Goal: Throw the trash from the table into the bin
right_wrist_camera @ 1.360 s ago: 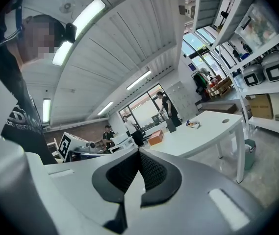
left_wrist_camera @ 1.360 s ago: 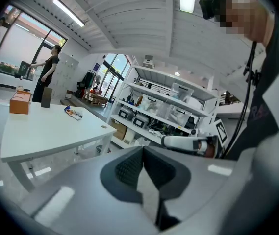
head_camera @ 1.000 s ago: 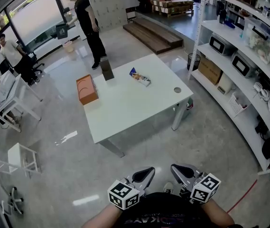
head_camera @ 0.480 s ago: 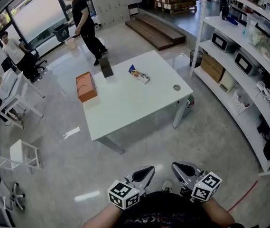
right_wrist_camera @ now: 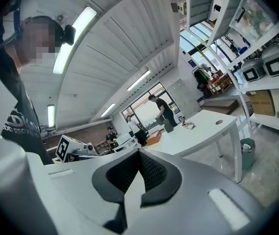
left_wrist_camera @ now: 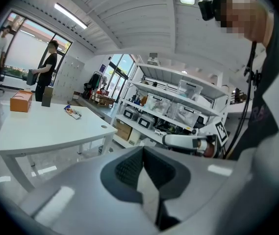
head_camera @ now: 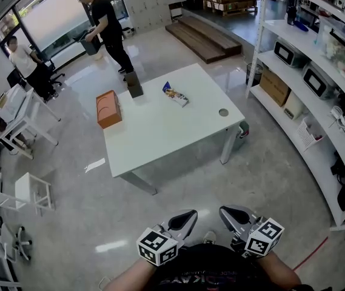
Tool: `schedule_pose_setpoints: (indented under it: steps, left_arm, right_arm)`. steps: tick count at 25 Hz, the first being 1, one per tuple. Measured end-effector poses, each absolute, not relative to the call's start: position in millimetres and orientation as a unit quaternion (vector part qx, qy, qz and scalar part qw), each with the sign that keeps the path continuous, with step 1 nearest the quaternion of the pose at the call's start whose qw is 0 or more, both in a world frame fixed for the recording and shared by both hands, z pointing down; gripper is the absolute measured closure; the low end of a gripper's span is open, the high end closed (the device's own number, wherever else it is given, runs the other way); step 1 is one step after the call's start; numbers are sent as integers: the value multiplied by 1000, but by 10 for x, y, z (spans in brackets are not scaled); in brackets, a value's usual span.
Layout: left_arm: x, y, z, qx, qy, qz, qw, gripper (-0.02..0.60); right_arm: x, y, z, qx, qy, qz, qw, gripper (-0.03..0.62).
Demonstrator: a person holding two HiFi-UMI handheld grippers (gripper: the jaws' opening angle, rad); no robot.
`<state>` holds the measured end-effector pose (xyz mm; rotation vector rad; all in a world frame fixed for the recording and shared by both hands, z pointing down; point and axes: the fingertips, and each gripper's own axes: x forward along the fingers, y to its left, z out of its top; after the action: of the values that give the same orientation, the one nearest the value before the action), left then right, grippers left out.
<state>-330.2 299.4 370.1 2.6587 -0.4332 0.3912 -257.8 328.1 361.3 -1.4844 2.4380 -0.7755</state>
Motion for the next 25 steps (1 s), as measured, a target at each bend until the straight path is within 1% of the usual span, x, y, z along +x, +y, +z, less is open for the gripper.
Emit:
schedule_pose_setpoints:
  steps: [12, 19, 25]
  left_arm:
    - [-3089, 2744, 3684, 952, -180, 133, 210, 574]
    - [-2986, 2299, 3745, 952, -173, 126, 220, 574]
    - [-2885, 1698, 3762, 953, -159, 117, 229, 574]
  right_arm:
    - [-2260, 3039, 3601, -496, 822, -263, 94, 594]
    - [-2140, 2542, 3604, -506, 818, -259, 86, 594]
    - [-2018, 1971, 3620, -525, 806, -263, 79, 594]
